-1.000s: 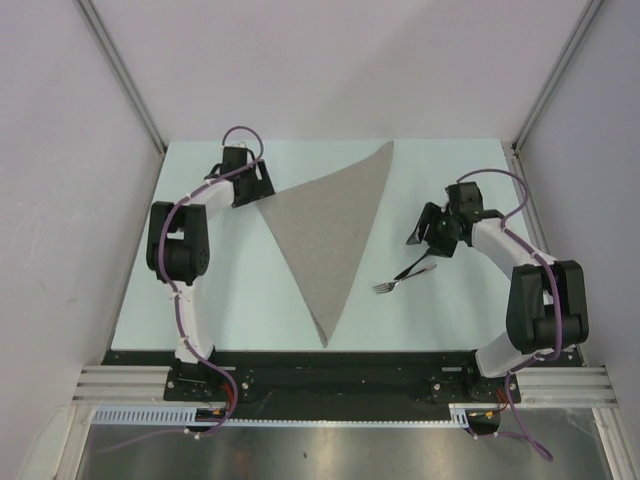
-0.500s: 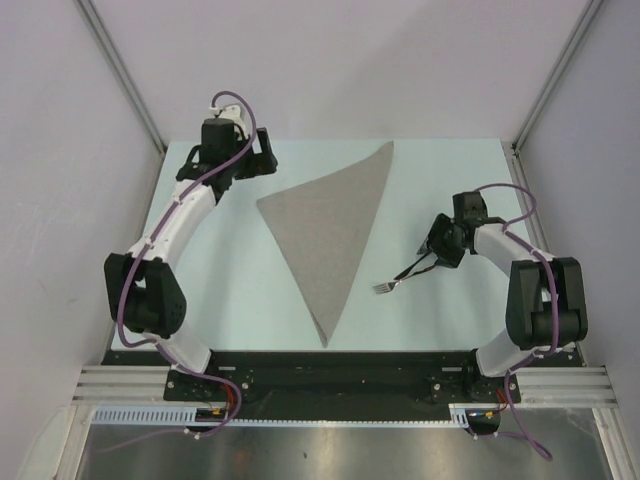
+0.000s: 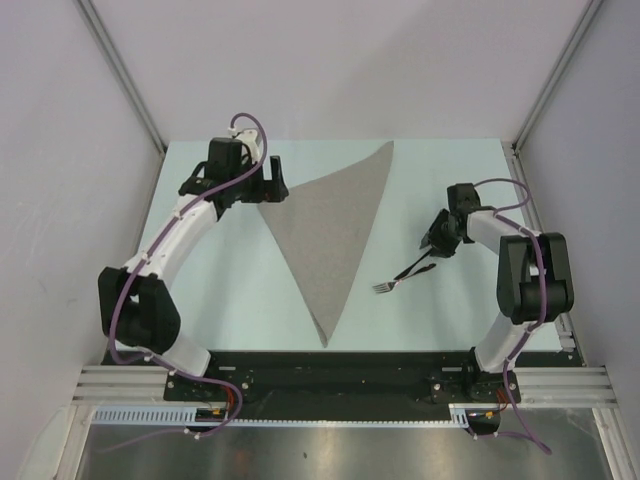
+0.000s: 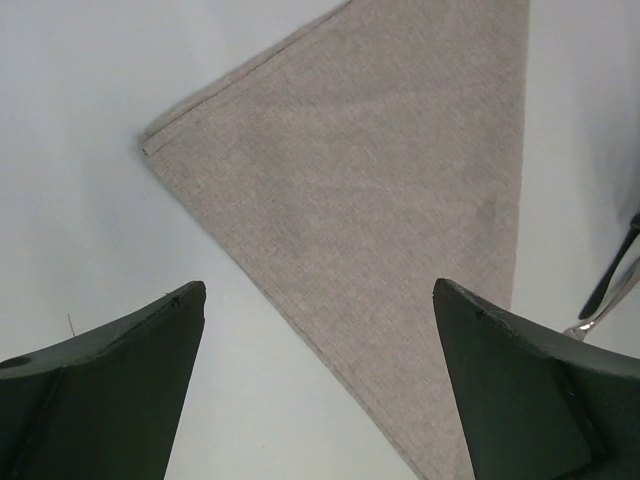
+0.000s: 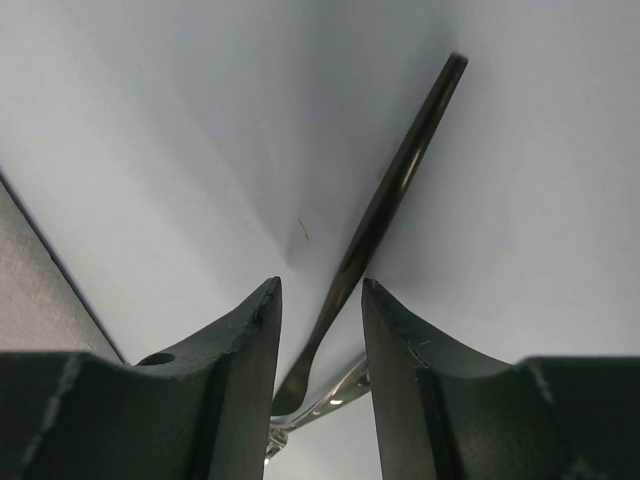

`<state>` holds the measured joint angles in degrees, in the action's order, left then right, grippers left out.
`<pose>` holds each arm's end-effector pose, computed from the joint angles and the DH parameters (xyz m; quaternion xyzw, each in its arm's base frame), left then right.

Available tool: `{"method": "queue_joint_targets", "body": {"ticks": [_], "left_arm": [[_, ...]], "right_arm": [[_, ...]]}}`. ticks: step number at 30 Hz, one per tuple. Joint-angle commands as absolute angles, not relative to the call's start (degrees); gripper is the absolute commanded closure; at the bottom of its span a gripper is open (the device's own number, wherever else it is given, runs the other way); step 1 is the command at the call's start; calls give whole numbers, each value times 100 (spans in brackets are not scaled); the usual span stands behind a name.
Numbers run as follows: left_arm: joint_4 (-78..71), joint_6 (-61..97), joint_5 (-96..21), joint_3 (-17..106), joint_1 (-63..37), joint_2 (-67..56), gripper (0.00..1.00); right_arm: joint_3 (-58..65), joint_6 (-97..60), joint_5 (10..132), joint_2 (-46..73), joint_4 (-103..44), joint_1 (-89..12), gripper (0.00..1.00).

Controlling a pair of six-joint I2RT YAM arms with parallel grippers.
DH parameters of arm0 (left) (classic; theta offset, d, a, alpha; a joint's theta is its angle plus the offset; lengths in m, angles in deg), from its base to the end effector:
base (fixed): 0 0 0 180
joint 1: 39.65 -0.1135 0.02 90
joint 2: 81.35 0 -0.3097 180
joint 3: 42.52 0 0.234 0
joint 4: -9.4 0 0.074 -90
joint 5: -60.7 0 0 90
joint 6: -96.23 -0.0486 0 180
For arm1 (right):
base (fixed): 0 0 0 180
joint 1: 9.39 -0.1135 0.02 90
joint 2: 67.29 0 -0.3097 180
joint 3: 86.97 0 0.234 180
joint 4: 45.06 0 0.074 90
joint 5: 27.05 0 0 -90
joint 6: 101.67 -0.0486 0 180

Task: Fold the napkin, place the utensils inside, and roll it up
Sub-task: Grab a utensil with the right arm

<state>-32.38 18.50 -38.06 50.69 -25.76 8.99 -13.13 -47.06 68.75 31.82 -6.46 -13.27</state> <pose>0.3385 -0.0913 0.3583 0.0456 0.8991 -0.1644 0.4032 0.3334 0.0275 0.2096 0.2531 0.9394 0.1223 0.1961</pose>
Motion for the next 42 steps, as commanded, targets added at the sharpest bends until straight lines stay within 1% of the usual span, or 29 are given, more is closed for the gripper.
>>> {"method": "queue_joint_targets", "body": {"ticks": [1, 5, 9, 22, 23, 24, 26, 27, 28, 29, 30, 35, 42], "left_arm": [[-3016, 1572, -3643, 5021, -2410, 197, 0], [-3051, 1572, -3642, 5056, -2419, 162, 0], [-3121, 1607, -3782, 5118, -2410, 188, 0], [-3156, 1572, -3730, 5162, -2419, 30, 0], [-3156, 1581, -3730, 5162, -2419, 47, 0], [-3148, 1572, -3730, 5162, -2419, 30, 0], [-3156, 1581, -3730, 5162, -2419, 12, 0], [-3148, 1572, -3730, 5153, -2419, 3, 0], [-3147, 1572, -3730, 5153, -2419, -5, 0], [-3147, 1581, -3721, 5153, -2427, -5, 0], [-3139, 1572, -3713, 5153, -2427, -14, 0], [-3147, 1563, -3669, 5153, -2445, -32, 0], [-3104, 1563, -3651, 5127, -2489, -67, 0]], "right_arm": [[-779, -4726, 6383, 3404, -305, -1308, 58], [-602, -4612, 5805, 3501, 160, -1317, 60], [-514, -4559, 5513, 3624, 354, -1378, 66], [-163, -4709, 5346, 4142, 398, -1589, 66], [-136, -4700, 5328, 4178, 433, -1607, 67], [-110, -4682, 5311, 4239, 460, -1607, 72], [-127, -4673, 5267, 4275, 478, -1651, 77], [-144, -4673, 5258, 4310, 478, -1668, 83], [-171, -4673, 5293, 4319, 434, -1694, 86], [-171, -4682, 5336, 4345, 399, -1721, 94], [-154, -4656, 5372, 4406, 390, -1738, 100], [206, -4647, 5574, 4328, 346, -1966, 100], [1015, -4902, 6364, 4134, 179, -2274, 100]]}}
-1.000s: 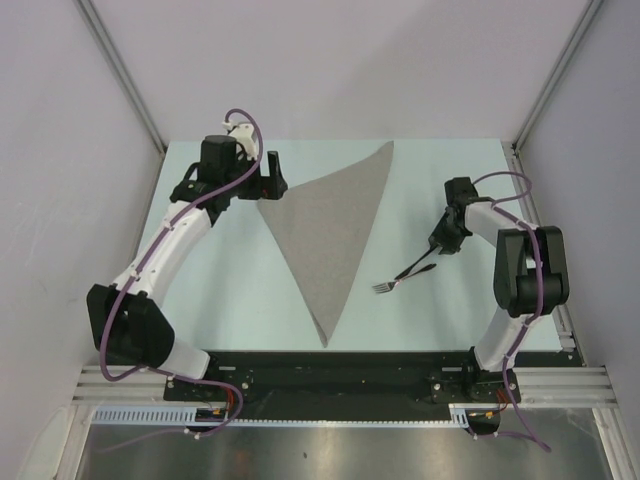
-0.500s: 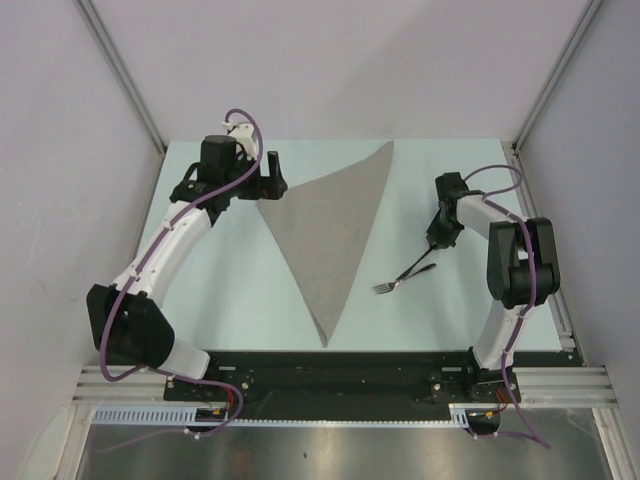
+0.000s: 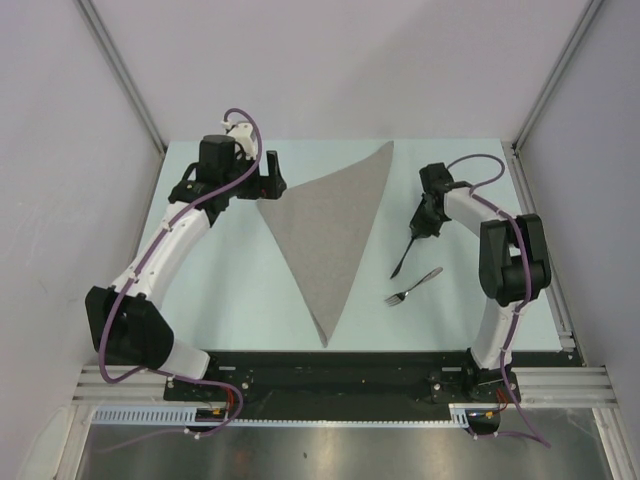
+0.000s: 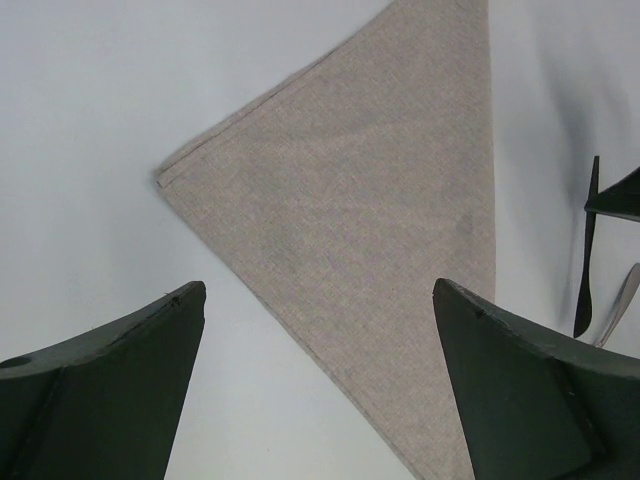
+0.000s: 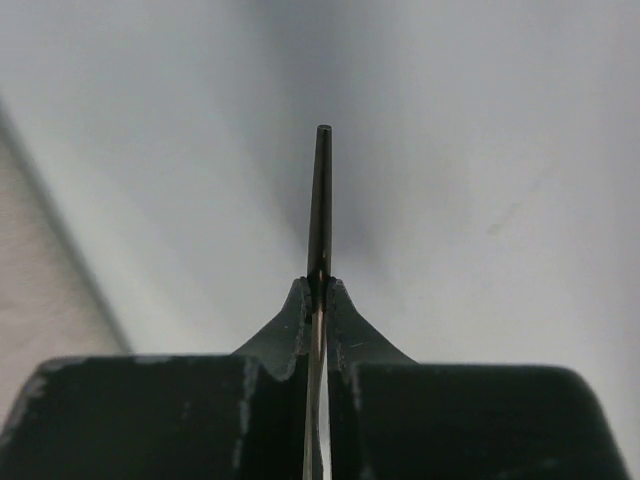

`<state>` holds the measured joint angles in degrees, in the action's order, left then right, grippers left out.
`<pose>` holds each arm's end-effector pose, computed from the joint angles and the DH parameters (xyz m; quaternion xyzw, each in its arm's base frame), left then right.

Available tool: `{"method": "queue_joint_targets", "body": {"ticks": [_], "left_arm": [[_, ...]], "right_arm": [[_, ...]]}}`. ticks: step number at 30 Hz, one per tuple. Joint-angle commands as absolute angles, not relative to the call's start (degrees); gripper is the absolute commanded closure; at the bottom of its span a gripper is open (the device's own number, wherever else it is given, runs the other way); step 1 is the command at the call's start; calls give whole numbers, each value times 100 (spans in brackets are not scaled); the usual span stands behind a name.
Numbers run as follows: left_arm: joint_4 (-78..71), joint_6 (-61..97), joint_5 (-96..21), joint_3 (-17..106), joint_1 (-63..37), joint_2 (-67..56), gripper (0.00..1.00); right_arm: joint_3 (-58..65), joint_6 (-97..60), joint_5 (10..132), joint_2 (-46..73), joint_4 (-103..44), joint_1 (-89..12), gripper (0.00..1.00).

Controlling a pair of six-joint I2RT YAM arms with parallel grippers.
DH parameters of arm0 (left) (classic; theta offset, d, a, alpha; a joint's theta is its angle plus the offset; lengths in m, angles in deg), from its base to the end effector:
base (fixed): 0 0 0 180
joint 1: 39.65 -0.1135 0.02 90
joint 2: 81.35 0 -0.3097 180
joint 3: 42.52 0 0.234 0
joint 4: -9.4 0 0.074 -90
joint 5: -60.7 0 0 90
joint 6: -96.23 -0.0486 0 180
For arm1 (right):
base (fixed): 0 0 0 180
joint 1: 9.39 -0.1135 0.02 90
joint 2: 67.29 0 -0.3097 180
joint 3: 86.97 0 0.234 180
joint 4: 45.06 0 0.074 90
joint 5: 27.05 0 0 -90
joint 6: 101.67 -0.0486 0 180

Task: Fold the napkin, place the utensils inside, and roll it up
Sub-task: Grab a utensil with the right arm, then place the utensil onto the napkin

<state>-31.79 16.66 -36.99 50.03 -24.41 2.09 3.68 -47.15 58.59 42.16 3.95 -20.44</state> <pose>0.3062 -0.0902 0.3933 0.0691 0.8709 -0.1645 0.4580 0.3844 0.0713 0.2167 0.2146 0.9569 0.0417 0.1914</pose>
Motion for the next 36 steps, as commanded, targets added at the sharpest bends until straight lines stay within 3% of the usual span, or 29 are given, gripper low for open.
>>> {"method": "queue_joint_targets", "body": {"ticks": [1, 17, 36], "left_arm": [[-3104, 1563, -3660, 5118, -2489, -67, 0], [-3095, 1563, -3616, 5100, -2489, -49, 0], [-3121, 1519, -3572, 5109, -2498, -32, 0]], "right_arm": [[1137, -4945, 6443, 4195, 170, -2327, 100], [3686, -4832, 7007, 6146, 12, -3487, 100], [4496, -4814, 6734, 7096, -23, -3496, 100]]}}
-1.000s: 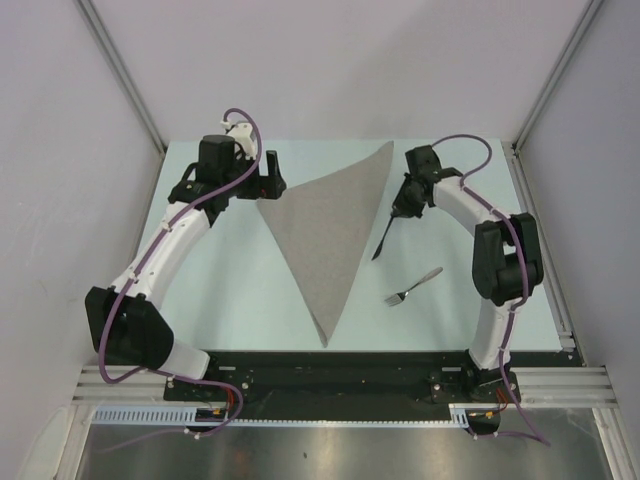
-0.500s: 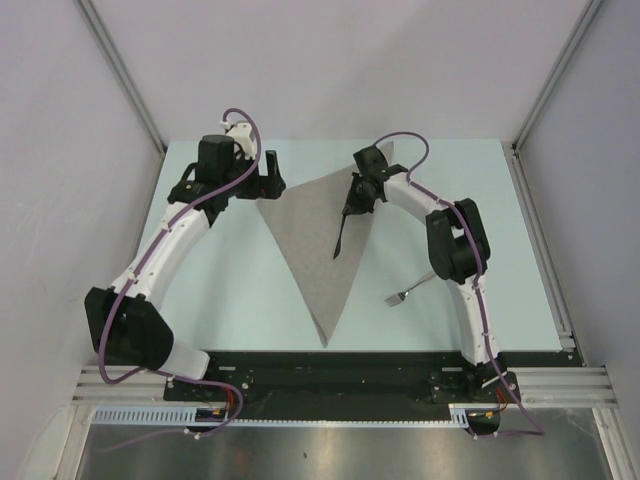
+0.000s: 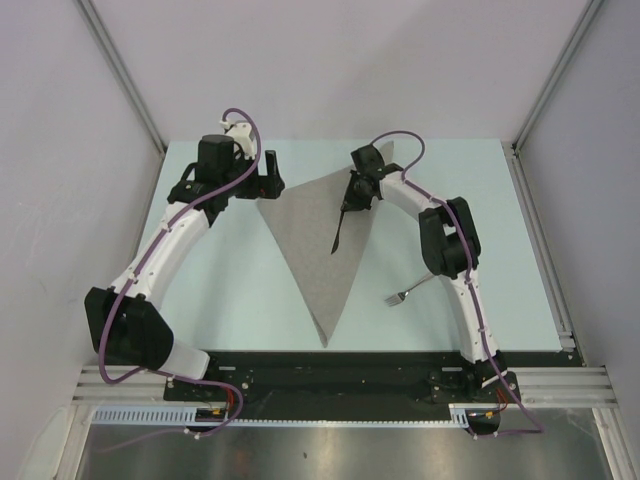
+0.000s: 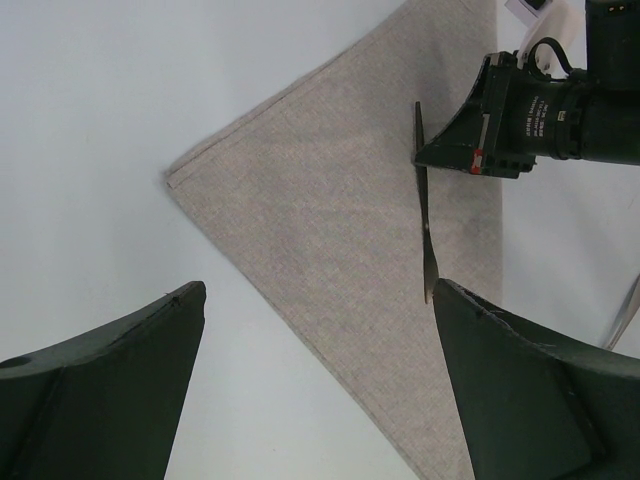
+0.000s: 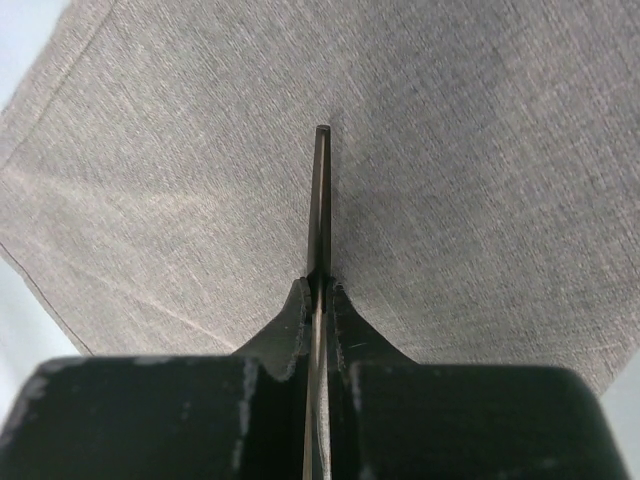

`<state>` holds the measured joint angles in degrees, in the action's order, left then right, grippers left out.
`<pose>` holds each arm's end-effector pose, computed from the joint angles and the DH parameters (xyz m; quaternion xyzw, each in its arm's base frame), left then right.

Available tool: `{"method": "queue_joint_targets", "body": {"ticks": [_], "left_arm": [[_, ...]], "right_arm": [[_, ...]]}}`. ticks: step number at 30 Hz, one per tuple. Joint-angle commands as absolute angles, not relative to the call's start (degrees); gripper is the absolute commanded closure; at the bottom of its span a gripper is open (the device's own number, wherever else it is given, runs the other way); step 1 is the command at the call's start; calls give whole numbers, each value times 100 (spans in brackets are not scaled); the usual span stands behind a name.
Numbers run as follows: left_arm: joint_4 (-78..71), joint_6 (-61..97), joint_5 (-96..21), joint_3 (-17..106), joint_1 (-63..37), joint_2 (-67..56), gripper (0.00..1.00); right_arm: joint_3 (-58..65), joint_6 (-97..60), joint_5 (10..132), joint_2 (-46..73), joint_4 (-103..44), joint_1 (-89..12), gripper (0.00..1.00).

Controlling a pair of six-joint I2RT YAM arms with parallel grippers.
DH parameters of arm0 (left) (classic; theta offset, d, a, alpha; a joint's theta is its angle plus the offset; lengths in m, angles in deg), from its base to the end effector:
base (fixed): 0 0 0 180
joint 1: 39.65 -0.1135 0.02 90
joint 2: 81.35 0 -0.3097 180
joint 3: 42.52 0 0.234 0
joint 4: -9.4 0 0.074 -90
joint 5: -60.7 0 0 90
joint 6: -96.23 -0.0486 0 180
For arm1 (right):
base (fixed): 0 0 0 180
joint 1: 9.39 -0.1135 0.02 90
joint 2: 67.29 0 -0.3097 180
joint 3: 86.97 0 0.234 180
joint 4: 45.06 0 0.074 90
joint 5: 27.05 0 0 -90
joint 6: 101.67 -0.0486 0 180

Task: Fold the napkin, place the utensils inside, and roll it up
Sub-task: Place the utensil onto the napkin, then grab a utensil with the right arm

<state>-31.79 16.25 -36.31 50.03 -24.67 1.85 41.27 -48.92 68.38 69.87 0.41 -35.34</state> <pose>0.3057 -0.0879 0.3946 0.0674 0.8702 -0.1572 0.4621 0.4921 0.2446 0.1883 0.0792 0.9478 0.1985 0.2365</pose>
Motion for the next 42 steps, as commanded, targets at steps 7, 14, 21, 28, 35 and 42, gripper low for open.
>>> {"method": "queue_joint_targets", "body": {"ticks": [7, 14, 21, 28, 35, 42], "left_arm": [[-3121, 1519, -3589, 5118, -2498, -14, 0], [-3121, 1528, -3607, 5118, -2498, 12, 0], [-3121, 1528, -3607, 5118, -2498, -5, 0], [-3156, 1546, -3510, 5127, -2506, -5, 0], [-3148, 1537, -3484, 5127, -2507, -84, 0], [-3104, 1581, -3660, 5118, -2507, -129, 0]], "right_arm": [[4505, -4788, 6647, 7114, 21, -3461, 100], [4505, -4805, 6471, 7087, 135, -3444, 100], [4496, -4823, 6444, 7122, 170, -3444, 100], [4803, -4454, 6304, 6781, 442, -3575, 50], [3471, -4436, 5803, 5165, 759, -3620, 45], [44, -5235, 5899, 2645, 759, -3303, 46]]}}
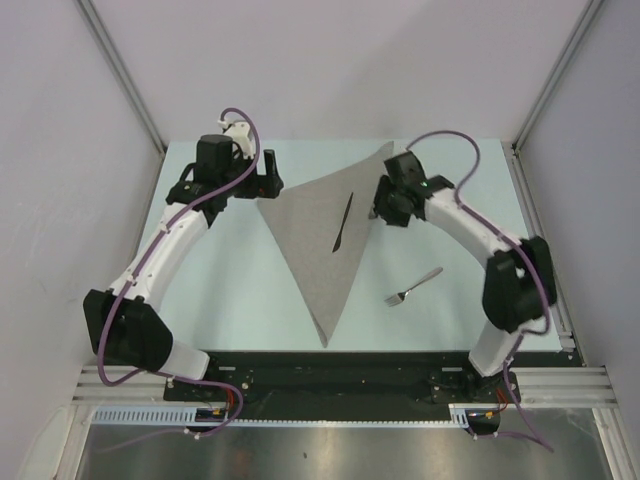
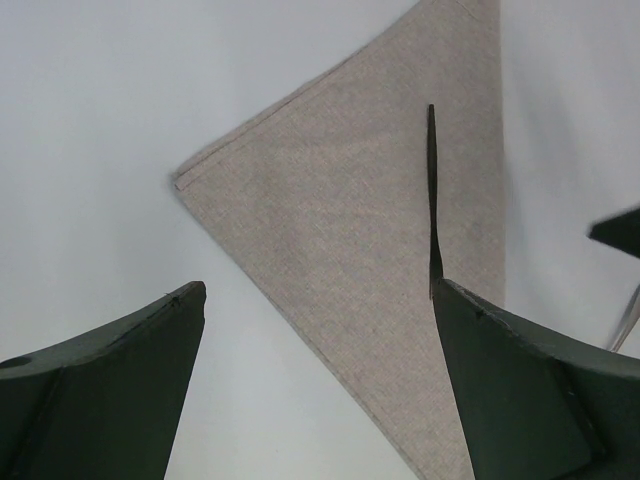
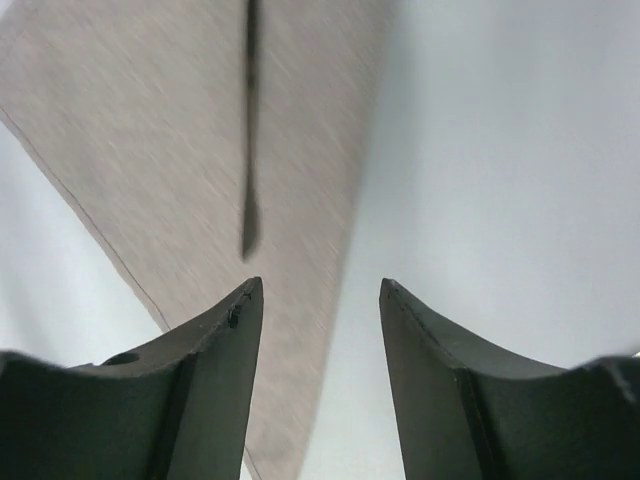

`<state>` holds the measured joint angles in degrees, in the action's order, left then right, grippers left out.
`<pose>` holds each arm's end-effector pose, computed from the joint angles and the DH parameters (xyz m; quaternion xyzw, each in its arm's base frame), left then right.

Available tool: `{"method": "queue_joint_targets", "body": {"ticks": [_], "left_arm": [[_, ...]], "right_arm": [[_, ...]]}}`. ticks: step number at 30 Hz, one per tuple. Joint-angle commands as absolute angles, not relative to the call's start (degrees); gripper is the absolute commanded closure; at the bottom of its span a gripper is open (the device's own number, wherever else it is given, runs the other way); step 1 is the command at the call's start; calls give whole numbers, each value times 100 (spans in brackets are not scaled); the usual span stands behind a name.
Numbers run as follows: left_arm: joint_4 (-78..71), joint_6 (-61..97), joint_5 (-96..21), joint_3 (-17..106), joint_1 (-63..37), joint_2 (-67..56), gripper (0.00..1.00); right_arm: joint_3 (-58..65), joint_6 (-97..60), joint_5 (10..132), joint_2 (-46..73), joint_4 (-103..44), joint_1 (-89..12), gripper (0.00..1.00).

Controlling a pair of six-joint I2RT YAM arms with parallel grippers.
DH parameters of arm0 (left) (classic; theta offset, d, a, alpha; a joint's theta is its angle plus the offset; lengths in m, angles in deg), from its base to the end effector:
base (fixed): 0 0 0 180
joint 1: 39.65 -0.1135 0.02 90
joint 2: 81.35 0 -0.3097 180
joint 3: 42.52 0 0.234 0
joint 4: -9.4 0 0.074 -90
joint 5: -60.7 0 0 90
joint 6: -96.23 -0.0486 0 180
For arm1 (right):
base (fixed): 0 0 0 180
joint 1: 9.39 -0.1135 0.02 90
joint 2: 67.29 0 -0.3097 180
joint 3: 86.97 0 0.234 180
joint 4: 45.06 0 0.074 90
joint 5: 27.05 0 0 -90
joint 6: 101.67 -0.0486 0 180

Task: Fold the napkin, place the utensils inside, and roll it up
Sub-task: Grab a utensil with the right arm

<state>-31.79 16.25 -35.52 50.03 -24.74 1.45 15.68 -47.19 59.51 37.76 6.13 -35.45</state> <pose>0.3042 -0.0864 0.3966 0.0637 0.8690 -0.1516 0.4666 0.3668 0.1761 0.3042 0.0876 0.9455 0.1354 0.2829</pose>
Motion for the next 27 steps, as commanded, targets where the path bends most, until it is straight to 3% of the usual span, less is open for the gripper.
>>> {"method": "queue_joint_targets", "body": {"ticks": [1, 7, 27], "left_arm": [[-3095, 1590, -3677, 5109, -2507, -128, 0], [-3051, 1634, -3800, 5100, -2507, -137, 0], [-2989, 1704, -3994, 5056, -2735, -199, 0]], "right_arm": [[-282, -5462, 5873, 2423, 733, -3268, 46], [-1981, -6079, 6119, 1454, 478, -2996, 49], [-2632, -6177, 6022, 1866, -111, -2354, 60]]}}
